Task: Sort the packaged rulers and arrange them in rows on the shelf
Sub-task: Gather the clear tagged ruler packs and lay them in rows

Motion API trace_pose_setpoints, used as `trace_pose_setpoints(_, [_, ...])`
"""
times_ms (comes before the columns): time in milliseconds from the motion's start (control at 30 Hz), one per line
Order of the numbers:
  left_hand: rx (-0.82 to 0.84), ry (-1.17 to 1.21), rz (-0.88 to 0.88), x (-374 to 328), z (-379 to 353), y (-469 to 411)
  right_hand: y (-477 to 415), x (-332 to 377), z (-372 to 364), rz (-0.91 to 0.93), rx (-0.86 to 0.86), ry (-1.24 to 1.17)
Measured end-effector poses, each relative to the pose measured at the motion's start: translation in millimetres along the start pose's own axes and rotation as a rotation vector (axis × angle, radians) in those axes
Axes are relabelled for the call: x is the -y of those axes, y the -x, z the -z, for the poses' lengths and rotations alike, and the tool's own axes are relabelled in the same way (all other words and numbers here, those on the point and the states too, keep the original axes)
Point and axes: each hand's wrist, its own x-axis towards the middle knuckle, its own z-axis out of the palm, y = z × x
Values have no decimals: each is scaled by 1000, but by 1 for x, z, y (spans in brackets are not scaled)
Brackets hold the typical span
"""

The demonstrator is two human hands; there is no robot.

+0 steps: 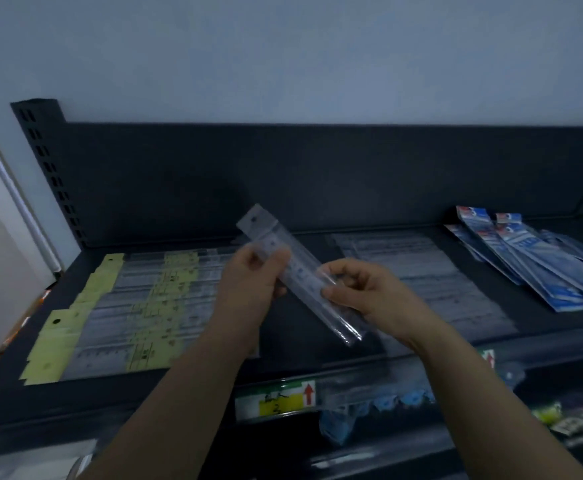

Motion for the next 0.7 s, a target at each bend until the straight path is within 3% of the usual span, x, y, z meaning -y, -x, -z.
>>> trace_pose_setpoints(133, [-78,67,-33,3,-26,-1,16,-7,59,-44,54,139])
trace_pose_setpoints(267, [-21,-54,-73,10,-68,12,33,-12,129,-97,84,212])
trace_pose_setpoints(400, [29,-114,55,21,-110,36,45,-22,190,-126,142,296])
trace_pose_setpoints(533, [105,-415,90,33,-131,52,44,-40,220,-131,197,382])
trace_pose_setpoints(700, [82,-770,11,36,-140,64,37,-56,225,-78,282,608])
